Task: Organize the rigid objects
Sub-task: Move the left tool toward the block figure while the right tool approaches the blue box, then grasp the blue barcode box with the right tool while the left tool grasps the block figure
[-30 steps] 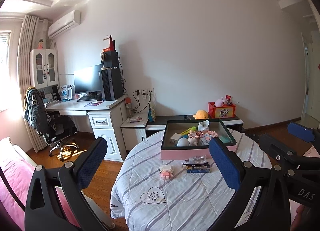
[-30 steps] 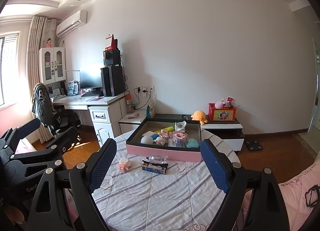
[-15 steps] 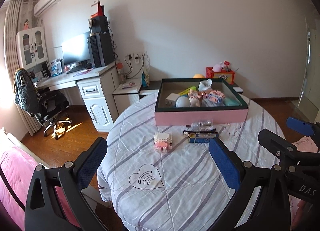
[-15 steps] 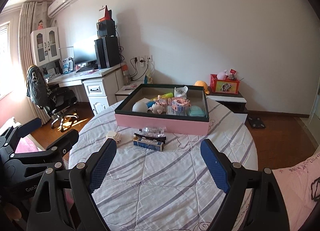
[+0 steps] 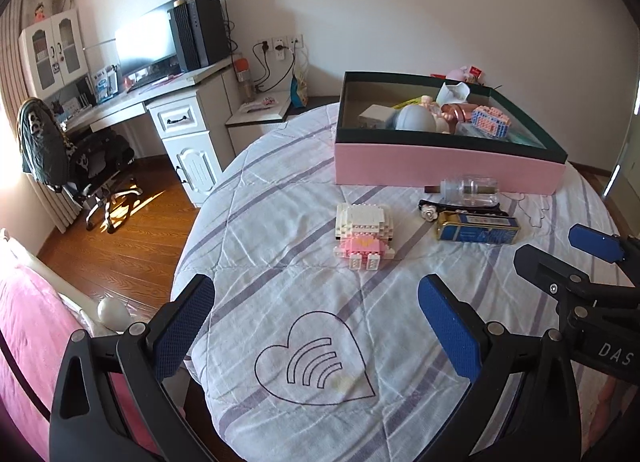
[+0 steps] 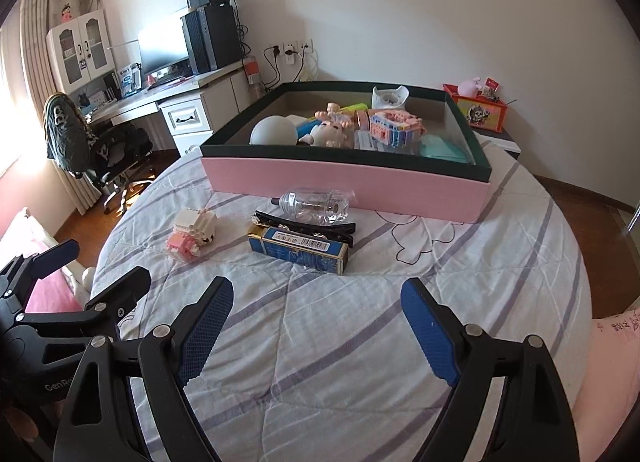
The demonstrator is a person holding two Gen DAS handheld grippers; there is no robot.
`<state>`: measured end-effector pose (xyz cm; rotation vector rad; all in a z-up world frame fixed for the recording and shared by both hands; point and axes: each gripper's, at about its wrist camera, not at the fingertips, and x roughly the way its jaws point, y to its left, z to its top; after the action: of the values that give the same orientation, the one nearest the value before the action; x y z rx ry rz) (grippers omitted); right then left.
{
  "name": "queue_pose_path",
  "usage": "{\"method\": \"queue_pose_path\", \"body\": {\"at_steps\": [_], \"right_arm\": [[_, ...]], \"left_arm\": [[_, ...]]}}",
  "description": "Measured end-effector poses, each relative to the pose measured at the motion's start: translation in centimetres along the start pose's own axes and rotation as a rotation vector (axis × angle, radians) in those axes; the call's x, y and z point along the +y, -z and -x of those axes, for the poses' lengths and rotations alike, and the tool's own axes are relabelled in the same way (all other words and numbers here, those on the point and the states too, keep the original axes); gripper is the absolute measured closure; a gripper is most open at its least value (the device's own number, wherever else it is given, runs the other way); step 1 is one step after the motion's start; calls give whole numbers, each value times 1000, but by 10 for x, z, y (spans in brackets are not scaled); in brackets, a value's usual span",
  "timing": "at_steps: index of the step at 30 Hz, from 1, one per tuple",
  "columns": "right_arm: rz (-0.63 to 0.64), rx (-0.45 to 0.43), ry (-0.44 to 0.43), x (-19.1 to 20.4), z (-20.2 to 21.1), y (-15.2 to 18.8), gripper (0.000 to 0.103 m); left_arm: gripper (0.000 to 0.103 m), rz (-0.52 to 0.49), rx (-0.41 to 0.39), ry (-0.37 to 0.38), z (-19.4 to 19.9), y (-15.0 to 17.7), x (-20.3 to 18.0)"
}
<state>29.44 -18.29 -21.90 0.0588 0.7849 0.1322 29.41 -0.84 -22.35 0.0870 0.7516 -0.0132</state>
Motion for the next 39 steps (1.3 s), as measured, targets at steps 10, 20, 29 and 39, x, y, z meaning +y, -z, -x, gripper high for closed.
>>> {"method": "queue_pose_path", "body": {"at_steps": [10, 20, 29, 39], "right_arm": [[-107, 104, 20, 10, -67, -22, 16], [-62, 128, 90, 21, -84, -30, 16], [-35, 108, 76, -9, -57, -15, 19], [-40, 99, 87, -40, -39, 1, 18]], "left_arm": [[0, 30, 20, 0, -28, -6, 24], [0, 32, 27, 40, -36, -10, 28], [0, -44, 59, 117, -53, -24, -8], [49, -66, 125, 142, -79, -32, -27]]}}
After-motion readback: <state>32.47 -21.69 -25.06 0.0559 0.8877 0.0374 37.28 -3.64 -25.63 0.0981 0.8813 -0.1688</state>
